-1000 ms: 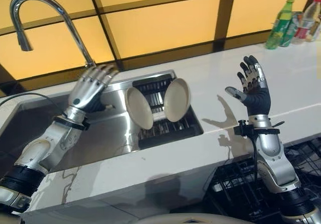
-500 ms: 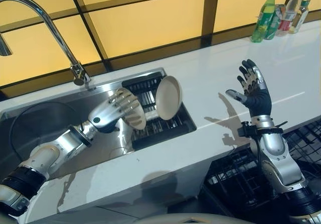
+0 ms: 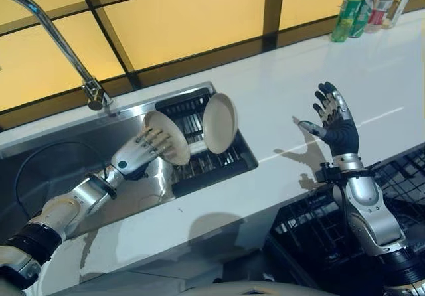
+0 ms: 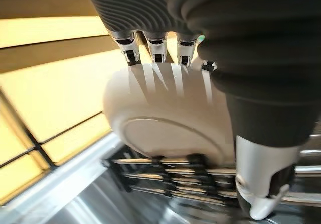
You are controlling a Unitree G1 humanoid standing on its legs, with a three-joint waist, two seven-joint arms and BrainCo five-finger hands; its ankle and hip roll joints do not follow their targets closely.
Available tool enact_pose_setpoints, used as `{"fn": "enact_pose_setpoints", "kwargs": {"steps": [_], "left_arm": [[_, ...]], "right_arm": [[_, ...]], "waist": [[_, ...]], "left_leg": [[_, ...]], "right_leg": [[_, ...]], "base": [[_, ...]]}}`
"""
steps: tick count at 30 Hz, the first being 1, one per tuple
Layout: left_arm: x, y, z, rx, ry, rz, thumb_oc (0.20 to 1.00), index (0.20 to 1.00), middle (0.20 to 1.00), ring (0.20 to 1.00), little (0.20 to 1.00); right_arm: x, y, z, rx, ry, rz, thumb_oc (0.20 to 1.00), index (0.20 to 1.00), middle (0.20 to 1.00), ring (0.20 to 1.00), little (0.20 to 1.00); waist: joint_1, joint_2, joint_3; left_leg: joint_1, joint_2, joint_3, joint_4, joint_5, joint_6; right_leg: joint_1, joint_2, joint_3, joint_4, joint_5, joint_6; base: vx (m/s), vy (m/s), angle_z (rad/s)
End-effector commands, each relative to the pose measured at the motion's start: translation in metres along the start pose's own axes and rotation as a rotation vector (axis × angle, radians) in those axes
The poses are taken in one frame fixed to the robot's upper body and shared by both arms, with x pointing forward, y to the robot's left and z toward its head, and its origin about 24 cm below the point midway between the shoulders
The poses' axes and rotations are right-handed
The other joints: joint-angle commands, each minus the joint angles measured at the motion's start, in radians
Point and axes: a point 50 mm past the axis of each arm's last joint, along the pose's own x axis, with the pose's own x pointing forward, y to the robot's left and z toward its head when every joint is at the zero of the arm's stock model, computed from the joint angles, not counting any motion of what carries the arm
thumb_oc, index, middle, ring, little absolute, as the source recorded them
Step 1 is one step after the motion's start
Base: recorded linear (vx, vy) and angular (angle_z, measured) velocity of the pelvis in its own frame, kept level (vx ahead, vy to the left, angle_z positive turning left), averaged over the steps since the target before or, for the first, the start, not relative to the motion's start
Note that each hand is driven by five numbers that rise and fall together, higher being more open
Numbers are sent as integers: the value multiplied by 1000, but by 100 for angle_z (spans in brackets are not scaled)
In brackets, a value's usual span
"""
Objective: Pick up plates and place into dishwasher.
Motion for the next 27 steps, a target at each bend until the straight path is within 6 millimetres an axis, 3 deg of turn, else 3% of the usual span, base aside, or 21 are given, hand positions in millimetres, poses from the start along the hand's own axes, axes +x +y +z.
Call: {"fn": "enact_pose_setpoints", "kwargs": {"steps": [1, 6, 13, 16, 27], "left_arm": [[13, 15, -37, 156, 134, 110, 1000, 1000, 1000, 1000, 1000], [21, 17, -39, 166, 170, 166, 1000, 1000, 1000, 1000, 1000], [30, 13, -21, 140, 95, 143, 1000, 1000, 1000, 1000, 1000], [30, 9, -17, 133, 72, 104, 200, 200, 200, 200, 200], [21, 13, -22, 142, 38, 72, 200, 200, 200, 200, 200]], "right_arm": [[6, -1, 16, -31, -90, 22, 1000, 1000, 1000, 1000, 1000], [5, -1, 15, -38, -77, 32, 1000, 1000, 1000, 1000, 1000], [1, -2, 12, -36, -58, 27, 1000, 1000, 1000, 1000, 1000], [-1, -2, 10, -32, -49, 21, 1000, 1000, 1000, 1000, 1000], [-7, -5, 6, -17, -25, 18, 1000, 1000, 1000, 1000, 1000]], "waist": [[-9, -45, -10], [-32, -45, 4], [-53, -50, 22], [-55, -53, 25], [-39, -55, 14]], "left_leg": [[-3, -7, 42, 35, -83, 5], [8, -9, 57, 45, -90, 9], [23, -13, 61, 55, -98, 15], [29, -14, 58, 55, -99, 17], [38, -10, 44, 52, -88, 12]], "right_leg": [[-87, -99, 32, 58, 9, 113], [-86, -106, 55, 75, 8, 121], [-73, -109, 83, 80, 12, 132], [-65, -109, 88, 76, 14, 135], [-44, -114, 72, 63, 23, 137]], "base": [[59, 36, -11], [78, 32, -12], [82, -15, -10], [72, -36, -6], [30, -23, -3]]}}
